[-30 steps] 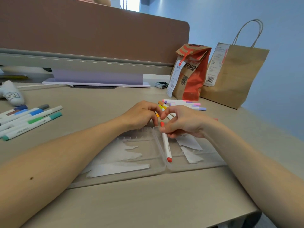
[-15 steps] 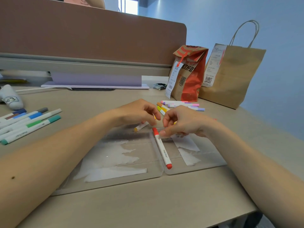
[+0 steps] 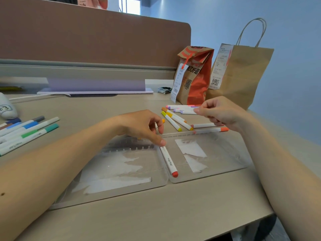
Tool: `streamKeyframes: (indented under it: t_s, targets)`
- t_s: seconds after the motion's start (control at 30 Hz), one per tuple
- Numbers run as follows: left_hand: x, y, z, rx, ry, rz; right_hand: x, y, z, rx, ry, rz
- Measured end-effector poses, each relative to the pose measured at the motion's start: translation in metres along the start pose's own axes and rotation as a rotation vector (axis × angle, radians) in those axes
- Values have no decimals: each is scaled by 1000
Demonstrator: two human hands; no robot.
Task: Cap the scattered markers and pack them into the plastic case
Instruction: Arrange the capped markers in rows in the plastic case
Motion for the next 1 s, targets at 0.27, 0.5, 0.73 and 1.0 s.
streamKeyframes:
  t_s: [0.27,0.5,0.73,1.0]
  targets:
    - [2,-1,5,97,20,-15,3,-8,6,-107,-27,-80]
    - [5,0,3,164,36,-25,11,-13,9,-184,-14,-4]
    - [-17,52,-2,70,24,312,18,-3,21,-255,-5,143]
    - [7,48,-14,227,278,88,26,8,29,-291,-26,224]
Point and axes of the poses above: each hand's wrist, its own x-axis towards the middle knuckle, its own y-axis out of the back of the hand, z = x × y, the point moved 2 cm from there along x, towards the middle knuckle, and after that the axes turned 13 degrees about -z, right-handed, at the moved point
